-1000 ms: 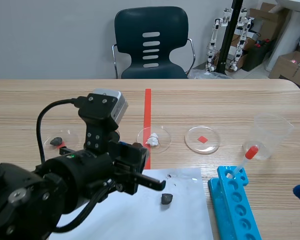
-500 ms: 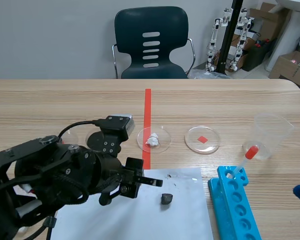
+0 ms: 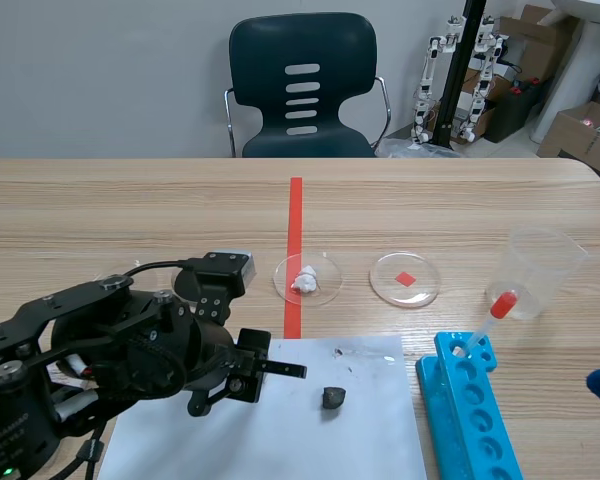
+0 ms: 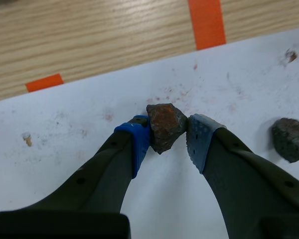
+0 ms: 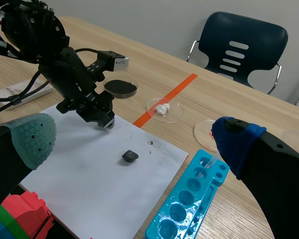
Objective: Put the middle mineral back
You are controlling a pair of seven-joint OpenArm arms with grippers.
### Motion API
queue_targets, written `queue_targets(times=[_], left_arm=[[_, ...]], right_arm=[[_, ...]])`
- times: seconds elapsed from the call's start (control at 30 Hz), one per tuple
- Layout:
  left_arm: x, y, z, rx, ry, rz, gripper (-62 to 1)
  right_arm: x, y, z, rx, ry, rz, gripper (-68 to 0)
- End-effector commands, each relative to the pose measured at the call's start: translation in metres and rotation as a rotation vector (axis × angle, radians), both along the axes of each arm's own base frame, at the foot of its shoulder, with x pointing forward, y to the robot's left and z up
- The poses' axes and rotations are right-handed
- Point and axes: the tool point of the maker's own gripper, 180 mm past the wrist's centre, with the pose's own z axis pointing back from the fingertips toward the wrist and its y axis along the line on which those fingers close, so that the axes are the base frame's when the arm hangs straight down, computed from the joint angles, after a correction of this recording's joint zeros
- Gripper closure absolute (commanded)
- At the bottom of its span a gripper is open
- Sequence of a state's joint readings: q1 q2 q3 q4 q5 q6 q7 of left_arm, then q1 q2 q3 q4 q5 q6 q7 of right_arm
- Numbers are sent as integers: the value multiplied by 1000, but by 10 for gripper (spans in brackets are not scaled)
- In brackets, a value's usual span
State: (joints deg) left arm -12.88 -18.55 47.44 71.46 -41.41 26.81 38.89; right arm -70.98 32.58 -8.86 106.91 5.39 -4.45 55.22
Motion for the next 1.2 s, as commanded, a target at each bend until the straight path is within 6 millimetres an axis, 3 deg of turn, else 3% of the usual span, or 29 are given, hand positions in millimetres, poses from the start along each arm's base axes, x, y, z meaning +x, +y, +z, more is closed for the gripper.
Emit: queue_targets(times=[0.0,0.6,0.77,0.93,1.17], left_arm=[[7,-8,7,-22,-22,-2,-102],[12,-17,-2,-39,-52,29,-110],[12,-17,-2,-39,-52,29,-219],[12,-17,-2,-39,-52,29,-285],[13,-17,-1,-41,-59,31,-459]], right_arm=[[4,2,10,18,-36,6,-679],[4,2,10,18,-36,6,-679],[4,2,10,18,-36,6,-679],[4,2,10,18,-36,6,-679],[4,2,10,18,-36,6,-679]])
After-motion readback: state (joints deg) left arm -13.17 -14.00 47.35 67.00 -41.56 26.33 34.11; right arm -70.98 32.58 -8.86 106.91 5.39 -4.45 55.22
